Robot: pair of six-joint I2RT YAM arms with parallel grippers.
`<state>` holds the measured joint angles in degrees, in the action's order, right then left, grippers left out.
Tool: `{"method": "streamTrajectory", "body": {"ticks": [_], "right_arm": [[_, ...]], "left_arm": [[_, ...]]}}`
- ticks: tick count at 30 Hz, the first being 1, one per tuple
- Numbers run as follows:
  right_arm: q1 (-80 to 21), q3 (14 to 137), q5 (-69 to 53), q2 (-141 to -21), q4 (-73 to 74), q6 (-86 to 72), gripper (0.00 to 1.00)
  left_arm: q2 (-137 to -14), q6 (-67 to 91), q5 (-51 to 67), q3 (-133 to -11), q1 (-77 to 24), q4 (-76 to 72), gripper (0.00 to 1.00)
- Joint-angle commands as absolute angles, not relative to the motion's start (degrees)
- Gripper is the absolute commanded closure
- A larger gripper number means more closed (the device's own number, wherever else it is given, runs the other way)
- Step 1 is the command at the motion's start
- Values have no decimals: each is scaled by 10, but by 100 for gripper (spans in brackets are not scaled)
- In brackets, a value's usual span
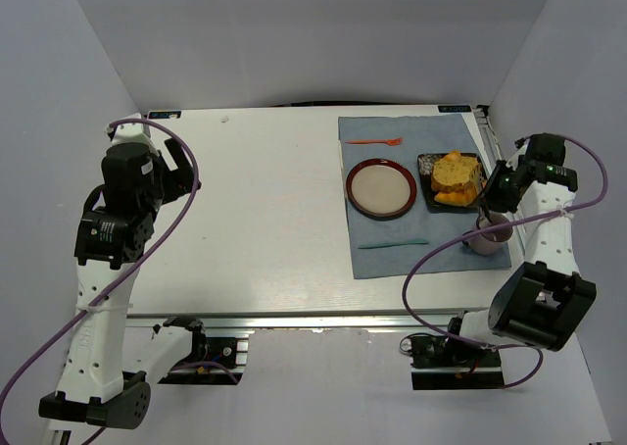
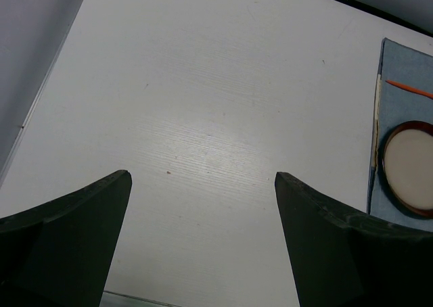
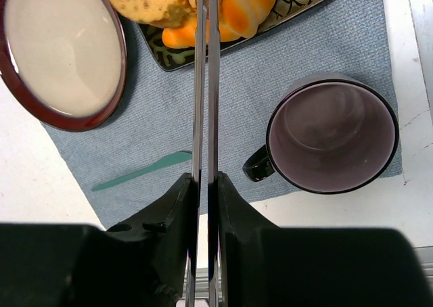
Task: Place the bread
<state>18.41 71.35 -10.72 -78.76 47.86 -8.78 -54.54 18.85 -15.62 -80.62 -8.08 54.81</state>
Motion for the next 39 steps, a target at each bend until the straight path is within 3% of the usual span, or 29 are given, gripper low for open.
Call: {"method": "streamTrajectory", "body": {"ticks": [1, 16, 39], "right_arm": [[189, 735, -120, -758, 468, -98, 90], [189, 775, -132, -730, 488, -119, 100], [189, 791, -175, -698, 522, -124, 100]], "left_arm": [[-537, 185, -157, -824, -84, 540, 2], [-532, 185, -156, -818, -86, 541, 2], [-530, 187, -156, -811, -86, 537, 2]]}}
